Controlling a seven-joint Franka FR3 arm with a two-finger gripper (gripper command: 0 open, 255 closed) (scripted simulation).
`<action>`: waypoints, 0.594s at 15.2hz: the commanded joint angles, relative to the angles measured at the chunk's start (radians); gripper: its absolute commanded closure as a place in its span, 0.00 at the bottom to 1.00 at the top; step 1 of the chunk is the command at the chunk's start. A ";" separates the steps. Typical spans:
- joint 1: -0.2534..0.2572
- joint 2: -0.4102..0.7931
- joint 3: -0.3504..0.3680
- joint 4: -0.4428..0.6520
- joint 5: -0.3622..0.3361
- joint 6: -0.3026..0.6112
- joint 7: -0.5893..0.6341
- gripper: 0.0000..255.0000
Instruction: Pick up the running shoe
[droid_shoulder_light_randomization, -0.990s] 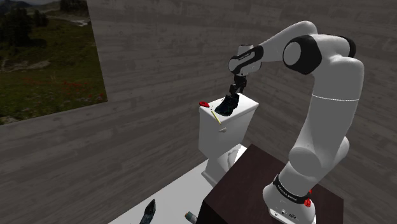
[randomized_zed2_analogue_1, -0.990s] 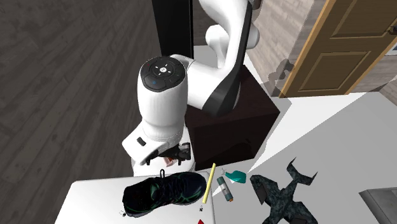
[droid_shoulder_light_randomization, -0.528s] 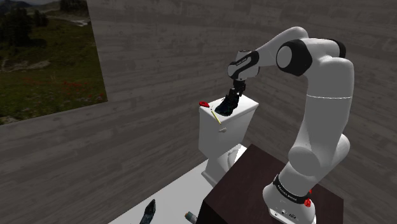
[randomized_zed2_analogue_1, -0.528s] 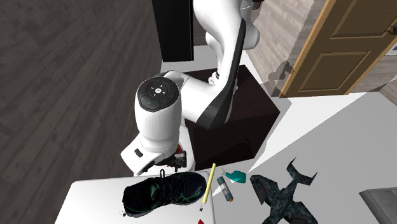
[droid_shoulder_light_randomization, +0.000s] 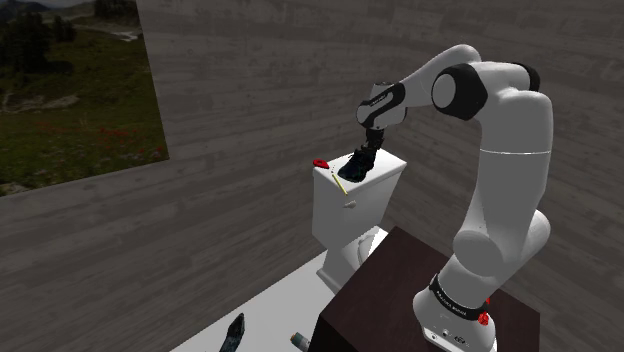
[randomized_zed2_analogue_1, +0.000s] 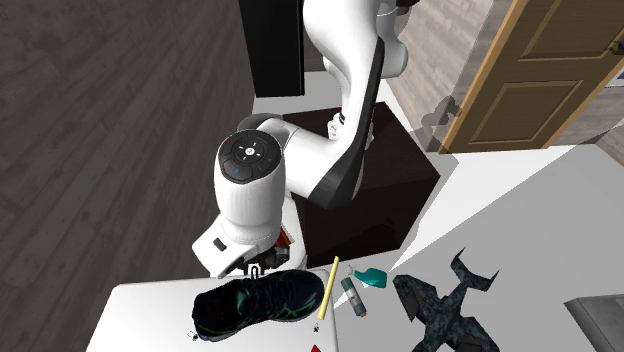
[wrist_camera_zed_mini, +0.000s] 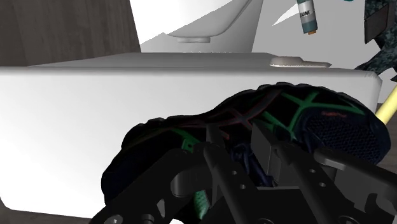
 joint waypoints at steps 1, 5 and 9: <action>0.000 0.002 0.000 0.000 0.000 0.001 0.000 1.00; 0.001 0.000 0.000 -0.002 -0.001 0.001 0.001 1.00; 0.005 -0.031 -0.005 0.011 -0.008 -0.042 0.001 1.00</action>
